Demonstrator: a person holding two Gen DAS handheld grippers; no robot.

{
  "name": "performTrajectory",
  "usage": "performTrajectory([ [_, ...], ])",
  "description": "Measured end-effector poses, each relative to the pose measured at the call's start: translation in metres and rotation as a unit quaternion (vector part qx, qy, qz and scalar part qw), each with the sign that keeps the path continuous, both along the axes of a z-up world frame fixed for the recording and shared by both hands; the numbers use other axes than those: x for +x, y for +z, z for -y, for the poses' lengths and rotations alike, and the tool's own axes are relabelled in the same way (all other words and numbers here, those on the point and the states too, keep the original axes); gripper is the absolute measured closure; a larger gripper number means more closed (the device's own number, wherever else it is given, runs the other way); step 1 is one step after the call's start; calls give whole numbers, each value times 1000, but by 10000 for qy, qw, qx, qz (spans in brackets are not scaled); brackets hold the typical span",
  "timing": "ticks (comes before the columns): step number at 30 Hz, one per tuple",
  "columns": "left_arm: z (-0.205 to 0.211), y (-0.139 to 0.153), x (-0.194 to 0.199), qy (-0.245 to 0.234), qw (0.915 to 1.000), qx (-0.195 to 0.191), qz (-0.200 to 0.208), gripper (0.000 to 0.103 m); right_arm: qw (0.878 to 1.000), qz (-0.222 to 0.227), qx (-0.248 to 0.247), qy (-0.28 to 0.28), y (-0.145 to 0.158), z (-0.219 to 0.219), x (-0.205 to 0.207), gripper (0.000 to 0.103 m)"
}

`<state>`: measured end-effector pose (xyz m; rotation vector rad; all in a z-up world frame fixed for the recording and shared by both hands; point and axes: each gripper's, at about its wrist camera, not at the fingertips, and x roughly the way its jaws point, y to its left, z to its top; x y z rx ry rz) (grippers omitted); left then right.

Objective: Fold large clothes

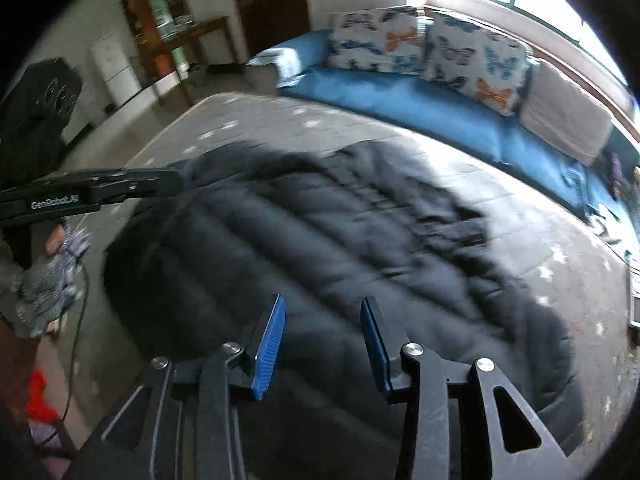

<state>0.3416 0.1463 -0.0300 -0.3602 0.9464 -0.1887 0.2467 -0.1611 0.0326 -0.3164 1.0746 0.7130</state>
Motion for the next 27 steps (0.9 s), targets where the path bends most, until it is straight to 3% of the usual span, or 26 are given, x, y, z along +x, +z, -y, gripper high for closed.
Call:
performTrajectory([
  [3, 1, -9, -21, -31, 9996, 287, -74, 75, 9996, -104, -150, 209, -14, -19, -14, 55],
  [8, 0, -47, -32, -92, 9989, 367, -275, 75, 9978, -2, -645, 164, -49, -38, -14, 52],
  [13, -3, -62, -33, -19, 9987, 355, -372, 75, 9976, 103, -672, 131, -47, -37, -12, 52],
  [17, -14, -63, -31, 18, 9991, 80, -427, 75, 9990, 79, -397, -173, -17, -6, -23, 52],
  [20, -18, -64, -30, 14, 9991, 37, -427, 75, 9978, 175, -459, -443, 1, 27, -35, 52],
  [27, -14, -60, -27, -1, 9990, 90, -435, 75, 9887, -3, -674, -1343, -3, 102, -48, 52],
])
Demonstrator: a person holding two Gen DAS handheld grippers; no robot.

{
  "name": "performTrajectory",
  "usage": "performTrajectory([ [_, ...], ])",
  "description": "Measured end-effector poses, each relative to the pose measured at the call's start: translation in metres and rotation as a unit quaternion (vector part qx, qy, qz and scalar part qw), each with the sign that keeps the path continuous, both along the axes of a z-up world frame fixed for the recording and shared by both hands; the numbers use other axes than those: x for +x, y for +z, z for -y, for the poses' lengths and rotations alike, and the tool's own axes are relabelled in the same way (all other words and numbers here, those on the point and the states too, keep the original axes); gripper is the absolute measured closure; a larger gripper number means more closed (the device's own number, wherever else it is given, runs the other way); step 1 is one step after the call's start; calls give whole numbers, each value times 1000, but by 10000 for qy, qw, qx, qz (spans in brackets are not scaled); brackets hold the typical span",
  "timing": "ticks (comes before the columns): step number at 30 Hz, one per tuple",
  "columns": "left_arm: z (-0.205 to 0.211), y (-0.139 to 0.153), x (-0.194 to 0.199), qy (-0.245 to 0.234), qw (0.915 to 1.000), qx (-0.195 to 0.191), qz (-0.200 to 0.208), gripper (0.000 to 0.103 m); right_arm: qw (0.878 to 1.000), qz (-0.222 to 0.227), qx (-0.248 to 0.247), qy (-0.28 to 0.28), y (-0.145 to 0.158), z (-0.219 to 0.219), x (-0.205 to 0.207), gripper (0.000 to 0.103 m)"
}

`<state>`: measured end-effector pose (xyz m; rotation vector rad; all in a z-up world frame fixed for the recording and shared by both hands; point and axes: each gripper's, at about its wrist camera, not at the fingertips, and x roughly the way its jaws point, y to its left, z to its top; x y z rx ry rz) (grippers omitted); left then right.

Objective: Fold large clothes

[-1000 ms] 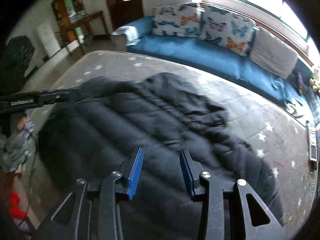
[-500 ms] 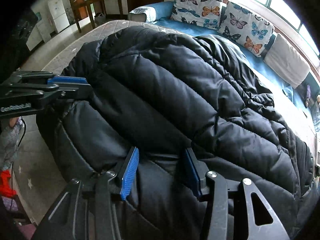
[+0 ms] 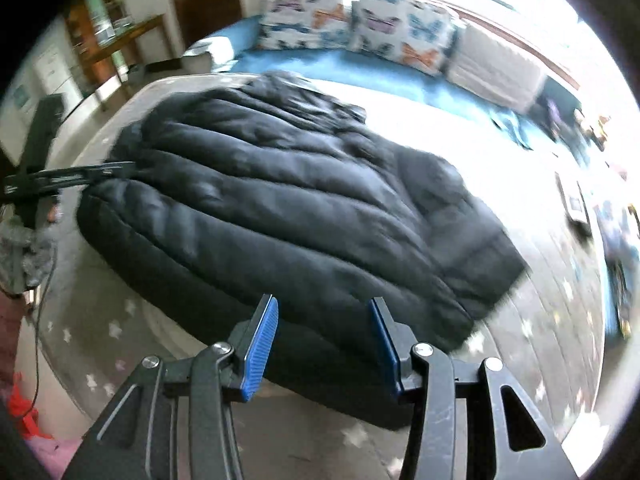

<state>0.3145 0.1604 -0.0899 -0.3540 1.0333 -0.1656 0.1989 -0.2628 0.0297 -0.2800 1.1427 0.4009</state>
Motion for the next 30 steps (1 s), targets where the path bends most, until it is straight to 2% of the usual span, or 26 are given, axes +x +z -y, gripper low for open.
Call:
performTrajectory([
  [4, 0, -1, 1, -34, 10000, 18, -8, 75, 9994, -229, 83, -254, -31, 17, 5, 51],
  [8, 2, -7, 5, -63, 10000, 10, -3, 75, 9991, -229, 157, -307, -52, 17, 8, 51],
  [12, -2, -3, 4, -52, 9999, -116, 27, 75, 9985, -261, 403, -251, -40, 26, 9, 50],
  [14, -5, 5, -1, -48, 9998, -155, 90, 75, 9962, -130, 779, -373, -22, 39, 6, 50],
  [15, -9, 11, -5, -23, 9997, -212, 111, 75, 9951, -78, 875, -452, -16, 44, 5, 45],
  [16, -11, 16, -7, -16, 9996, -249, 136, 75, 9936, -13, 967, -585, -10, 52, 4, 33],
  [17, -15, 23, -11, 10, 9995, -259, 195, 73, 9912, 30, 1115, -715, -4, 62, 4, 27],
  [18, -19, 32, -15, 52, 9993, -206, 305, 69, 9889, 32, 1245, -810, -2, 69, 5, 20],
  [19, -22, 37, -18, 77, 9990, -176, 396, 58, 9855, 8, 1413, -939, -1, 78, 8, 20],
  [20, -27, 44, -22, 115, 9984, -158, 533, 38, 9815, -72, 1578, -1085, -4, 88, 10, 20],
  [22, -36, 54, -28, 240, 9969, -154, 736, 14, 9748, -261, 1823, -1257, -13, 95, 14, 19],
  [25, -50, 59, -29, 422, 9960, -139, 781, 10, 9643, -624, 2117, -1460, -35, 100, 22, 19],
  [29, -69, 41, -17, 596, 9967, -380, 405, 10, 9498, -922, 2520, -1608, -56, 112, 24, 19],
  [30, -75, 34, -14, 653, 9962, -475, 323, 10, 9454, -996, 2636, -1637, -61, 113, 28, 16],
])
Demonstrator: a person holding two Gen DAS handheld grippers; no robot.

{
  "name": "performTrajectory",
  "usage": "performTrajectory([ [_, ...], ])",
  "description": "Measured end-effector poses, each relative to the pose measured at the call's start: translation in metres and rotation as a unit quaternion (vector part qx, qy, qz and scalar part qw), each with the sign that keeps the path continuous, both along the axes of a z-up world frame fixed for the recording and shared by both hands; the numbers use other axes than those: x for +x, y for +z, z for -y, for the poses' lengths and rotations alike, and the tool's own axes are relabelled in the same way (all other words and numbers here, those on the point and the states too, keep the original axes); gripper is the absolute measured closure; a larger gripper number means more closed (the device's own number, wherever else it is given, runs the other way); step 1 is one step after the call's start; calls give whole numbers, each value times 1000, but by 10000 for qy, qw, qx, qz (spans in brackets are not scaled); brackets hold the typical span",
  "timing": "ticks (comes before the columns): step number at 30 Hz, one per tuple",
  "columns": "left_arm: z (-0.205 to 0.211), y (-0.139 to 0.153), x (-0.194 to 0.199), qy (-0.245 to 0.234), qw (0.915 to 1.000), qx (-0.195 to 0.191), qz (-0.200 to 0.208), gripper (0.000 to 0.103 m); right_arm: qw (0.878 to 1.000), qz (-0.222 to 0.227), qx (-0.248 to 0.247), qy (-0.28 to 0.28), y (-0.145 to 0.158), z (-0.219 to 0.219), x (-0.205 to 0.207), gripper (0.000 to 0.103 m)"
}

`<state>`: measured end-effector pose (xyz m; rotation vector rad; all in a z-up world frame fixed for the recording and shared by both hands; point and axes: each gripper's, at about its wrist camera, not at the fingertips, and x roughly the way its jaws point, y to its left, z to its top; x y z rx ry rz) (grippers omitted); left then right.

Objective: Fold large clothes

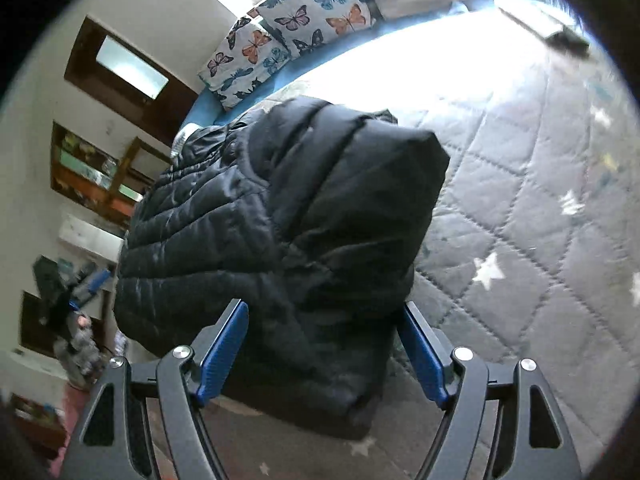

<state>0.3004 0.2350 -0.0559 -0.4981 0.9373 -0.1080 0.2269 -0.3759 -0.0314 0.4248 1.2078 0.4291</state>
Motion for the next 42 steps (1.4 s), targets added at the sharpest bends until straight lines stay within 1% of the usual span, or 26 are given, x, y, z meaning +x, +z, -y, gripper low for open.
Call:
performTrajectory([
  [3, -12, -19, 6, 143, 9993, -325, -150, 10, 9993, -117, 346, -87, -10, 5, 7, 12],
  [6, -16, -40, 13, 268, 9976, -550, -310, 9, 9983, -222, 526, -99, -19, 5, 14, 5],
  [9, -21, -63, 21, 264, 9934, -996, -506, 9, 9972, -294, 680, -16, -25, 3, 21, 0],
  [11, -23, -72, 24, 286, 9917, -1139, -527, 3, 9968, -372, 706, 34, -30, -2, 26, 0],
  [12, -23, -76, 25, 300, 9909, -1199, -531, 2, 9965, -381, 741, 61, -30, -3, 27, 0],
  [17, -21, -89, 31, 206, 9881, -1418, -557, 2, 9966, -407, 638, 315, -26, -15, 32, 0],
  [21, -13, -94, 34, 174, 9875, -1453, -594, 2, 9963, -465, 574, 437, -23, -20, 37, 0],
  [24, -5, -95, 37, 123, 9870, -1478, -622, 6, 9959, -536, 564, 462, -23, -20, 40, 0],
  [27, 6, -91, 38, 87, 9894, -1317, -601, 8, 9957, -580, 550, 461, -23, -22, 40, 0],
  [31, 10, -87, 37, 79, 9913, -1189, -564, 14, 9962, -544, 499, 468, -21, -33, 42, 0],
  [34, 10, -86, 35, 29, 9927, -1059, -575, 15, 9966, -481, 462, 488, -15, -33, 40, 7],
  [35, 10, -86, 37, 31, 9930, -1023, -593, 15, 9965, -481, 472, 495, -15, -31, 40, 8],
  [38, 15, -85, 39, 54, 9933, -965, -640, 14, 9961, -536, 524, 466, -17, -31, 42, 6],
  [40, 17, -85, 40, 73, 9931, -961, -669, 13, 9957, -579, 536, 483, -21, -32, 45, 2],
  [42, 16, -88, 40, 64, 9915, -1071, -733, 12, 9951, -615, 637, 430, -24, -30, 47, 0],
])
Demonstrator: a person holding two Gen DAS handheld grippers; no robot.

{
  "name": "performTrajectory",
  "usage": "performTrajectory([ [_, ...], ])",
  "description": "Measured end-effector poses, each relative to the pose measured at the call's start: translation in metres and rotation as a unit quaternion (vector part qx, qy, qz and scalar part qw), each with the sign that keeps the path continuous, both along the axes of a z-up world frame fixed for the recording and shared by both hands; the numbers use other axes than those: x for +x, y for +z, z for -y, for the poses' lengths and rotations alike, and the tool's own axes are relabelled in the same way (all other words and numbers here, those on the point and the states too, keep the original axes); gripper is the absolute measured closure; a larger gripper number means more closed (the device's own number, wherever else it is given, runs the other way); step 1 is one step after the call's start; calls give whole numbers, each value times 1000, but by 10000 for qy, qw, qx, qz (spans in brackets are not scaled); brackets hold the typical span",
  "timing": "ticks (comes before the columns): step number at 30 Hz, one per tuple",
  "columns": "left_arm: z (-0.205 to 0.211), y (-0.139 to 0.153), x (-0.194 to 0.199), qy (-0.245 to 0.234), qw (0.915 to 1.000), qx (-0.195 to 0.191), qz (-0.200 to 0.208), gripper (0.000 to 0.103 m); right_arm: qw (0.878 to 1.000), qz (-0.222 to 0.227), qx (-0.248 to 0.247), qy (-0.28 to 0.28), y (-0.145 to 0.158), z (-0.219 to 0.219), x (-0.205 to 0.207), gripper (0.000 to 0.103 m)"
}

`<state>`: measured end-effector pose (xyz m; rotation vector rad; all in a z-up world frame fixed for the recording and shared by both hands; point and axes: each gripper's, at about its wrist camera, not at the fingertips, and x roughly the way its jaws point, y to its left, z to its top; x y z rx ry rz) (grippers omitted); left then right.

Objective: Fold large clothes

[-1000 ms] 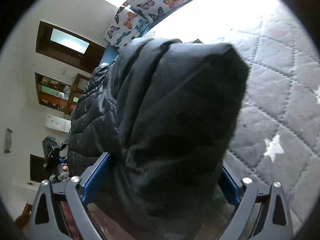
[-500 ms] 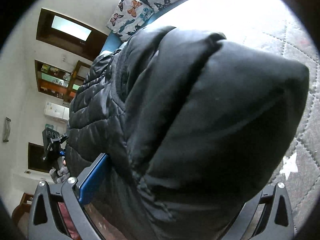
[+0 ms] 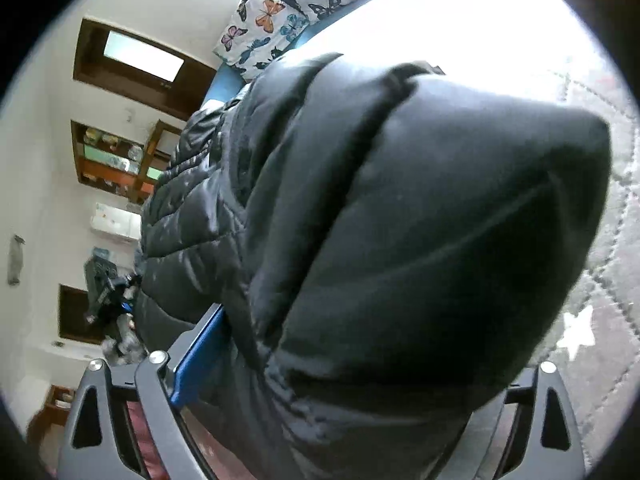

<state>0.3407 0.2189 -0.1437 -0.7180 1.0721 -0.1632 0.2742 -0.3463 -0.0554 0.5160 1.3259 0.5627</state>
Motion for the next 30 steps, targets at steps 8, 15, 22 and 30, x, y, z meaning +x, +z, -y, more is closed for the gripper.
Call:
performTrajectory([
  [8, 7, 0, 0, -28, 9998, -173, 15, 19, 9997, 176, -139, -15, 7, -6, -5, 9],
  [15, 23, 29, -21, -79, 9996, 69, 244, 40, 9975, 605, -362, 66, 37, -12, -22, 45],
  [22, 15, 19, -26, -194, 9997, -128, 64, 33, 9983, 470, -328, 139, 30, -9, -18, 29],
  [30, 18, 10, -20, -292, 9994, -103, -150, 15, 9999, 39, 138, 51, 4, -3, 1, 11],
])
